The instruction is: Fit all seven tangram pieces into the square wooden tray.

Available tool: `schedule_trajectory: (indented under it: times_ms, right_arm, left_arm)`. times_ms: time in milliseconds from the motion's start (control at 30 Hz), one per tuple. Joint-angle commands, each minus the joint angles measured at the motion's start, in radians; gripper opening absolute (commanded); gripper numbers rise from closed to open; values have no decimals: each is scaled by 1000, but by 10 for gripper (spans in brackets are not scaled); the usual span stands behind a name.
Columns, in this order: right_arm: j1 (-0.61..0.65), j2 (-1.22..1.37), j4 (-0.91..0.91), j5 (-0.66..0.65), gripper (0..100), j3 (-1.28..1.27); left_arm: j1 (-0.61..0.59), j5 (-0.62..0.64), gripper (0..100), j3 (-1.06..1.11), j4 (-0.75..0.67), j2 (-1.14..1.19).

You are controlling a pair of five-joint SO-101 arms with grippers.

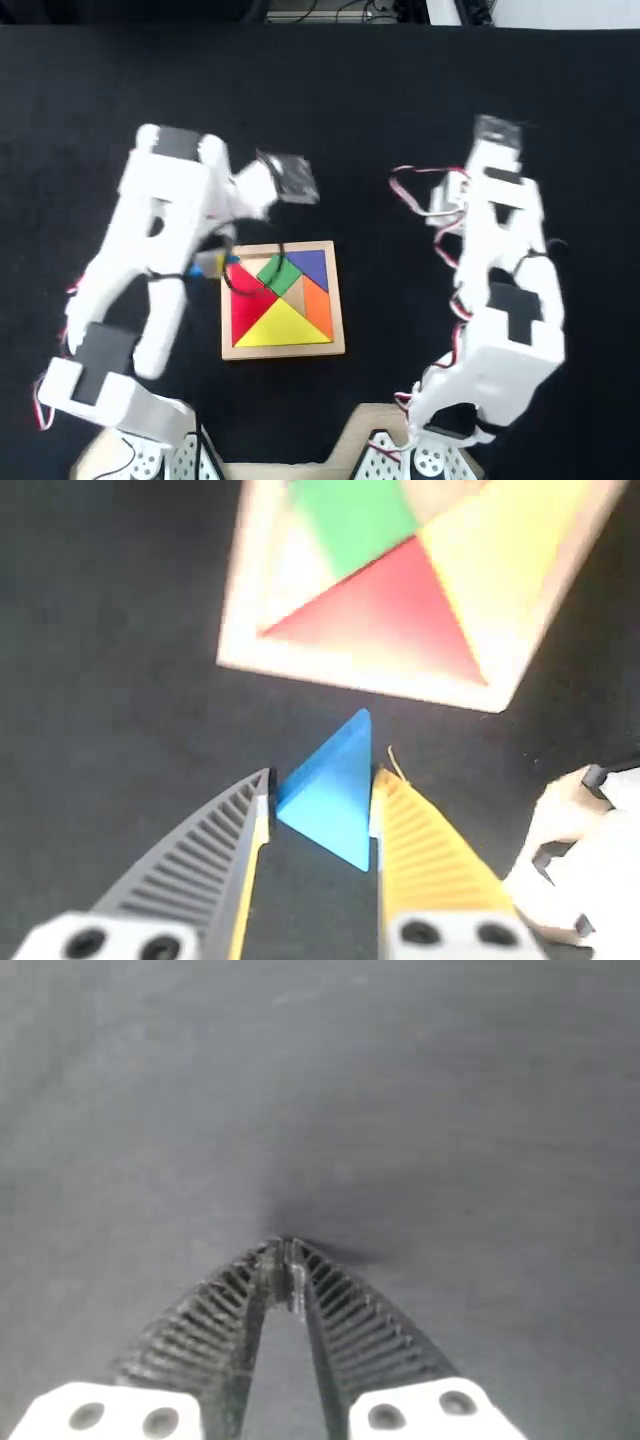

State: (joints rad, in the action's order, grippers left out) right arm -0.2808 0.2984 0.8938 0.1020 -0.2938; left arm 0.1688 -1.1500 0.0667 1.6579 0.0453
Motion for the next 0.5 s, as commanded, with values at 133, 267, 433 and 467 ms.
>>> schedule_trajectory:
  times_ms: [133,267,433,467]
  right_arm:
    - [-21,-5,-34,49,11,41]
    - [-21,-5,-37,49,11,36]
    - [-21,-5,-37,49,11,38]
    - [-21,-5,-37,49,11,39]
  left_arm:
    - [162,-71,77,220,-216,-52]
    - [203,-71,77,308,-316,-54]
    - [170,-52,137,358,-402,-44]
    - [154,-32,175,355,-413,-44]
